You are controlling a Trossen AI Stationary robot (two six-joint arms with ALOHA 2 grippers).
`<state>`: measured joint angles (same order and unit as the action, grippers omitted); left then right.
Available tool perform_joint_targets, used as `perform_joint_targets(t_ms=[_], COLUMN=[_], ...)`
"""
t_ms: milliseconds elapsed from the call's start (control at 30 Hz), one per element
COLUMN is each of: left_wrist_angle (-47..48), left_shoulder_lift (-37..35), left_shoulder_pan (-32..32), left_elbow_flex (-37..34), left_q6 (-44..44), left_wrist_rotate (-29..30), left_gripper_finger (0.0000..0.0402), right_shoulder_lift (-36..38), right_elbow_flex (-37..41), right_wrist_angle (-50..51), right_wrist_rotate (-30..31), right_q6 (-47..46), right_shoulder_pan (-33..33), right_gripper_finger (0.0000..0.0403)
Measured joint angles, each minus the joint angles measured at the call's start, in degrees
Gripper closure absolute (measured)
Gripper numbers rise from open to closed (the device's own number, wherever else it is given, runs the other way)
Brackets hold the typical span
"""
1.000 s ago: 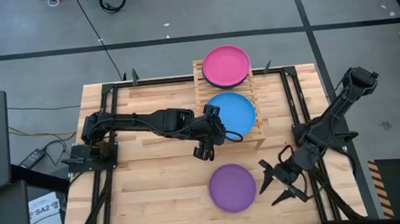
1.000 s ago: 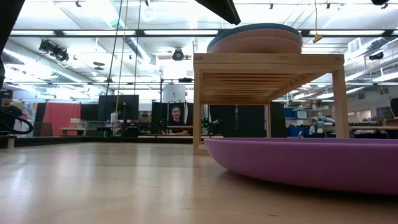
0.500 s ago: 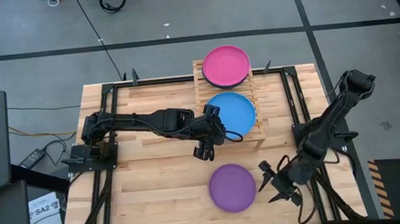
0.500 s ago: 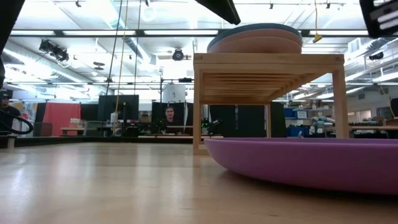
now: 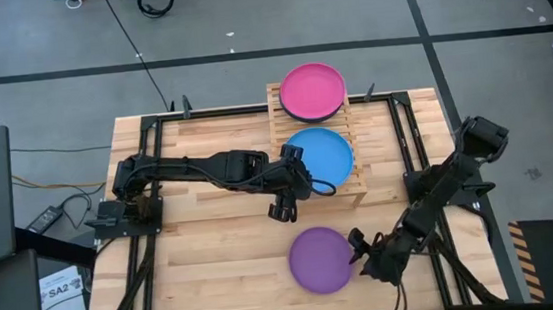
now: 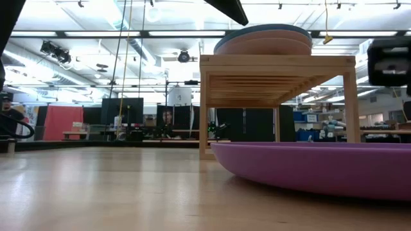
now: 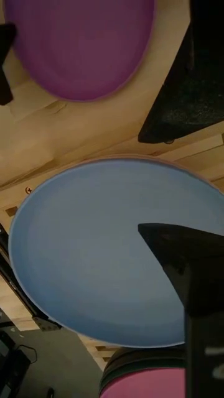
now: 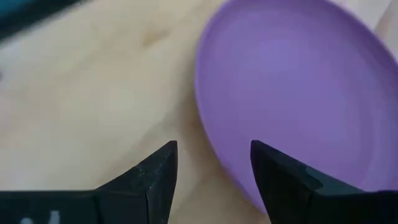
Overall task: Place and stack plates onto a shelf
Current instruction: Stack the violet plate on top of the blue plate
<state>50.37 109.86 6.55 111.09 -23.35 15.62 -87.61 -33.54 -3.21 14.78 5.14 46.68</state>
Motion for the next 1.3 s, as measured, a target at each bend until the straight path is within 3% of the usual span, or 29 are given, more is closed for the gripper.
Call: perform_joint_targets(t_ms=[400,867,1100,1300], left_wrist_angle=[-0.07,-0.78,-0.81,-0.83], left_shoulder_lift=[0.00,0.00,0.00,0.00], left_shoulder_pan=[0.02,0.01,0.02,0.01], left_elbow_flex=[0.00,0.00,0.00,0.00], left_q6=[0.23,0.22,0.20,0.21], left_wrist_rotate=[0.00,0.00,0.00,0.00], left_gripper_finger=[0.0173,0.0173,0.0173,0.0173], right_shoulder_lift=[-6.01,-6.01,-5.93,-5.92], right_elbow_flex=[-0.03,-0.02,-0.04,-0.07], right_wrist_angle=[-3.70,-4.73,-5.29,-5.31], right_wrist_rotate=[0.85,0.51,-2.53,-2.69], right_q6=[2.79,2.41,2.84,2.82], right_shoulder_pan=[-1.12,-1.95,-2.89,-2.93], right_gripper_finger=[0.0225,0.0326,0.0377,0.0383])
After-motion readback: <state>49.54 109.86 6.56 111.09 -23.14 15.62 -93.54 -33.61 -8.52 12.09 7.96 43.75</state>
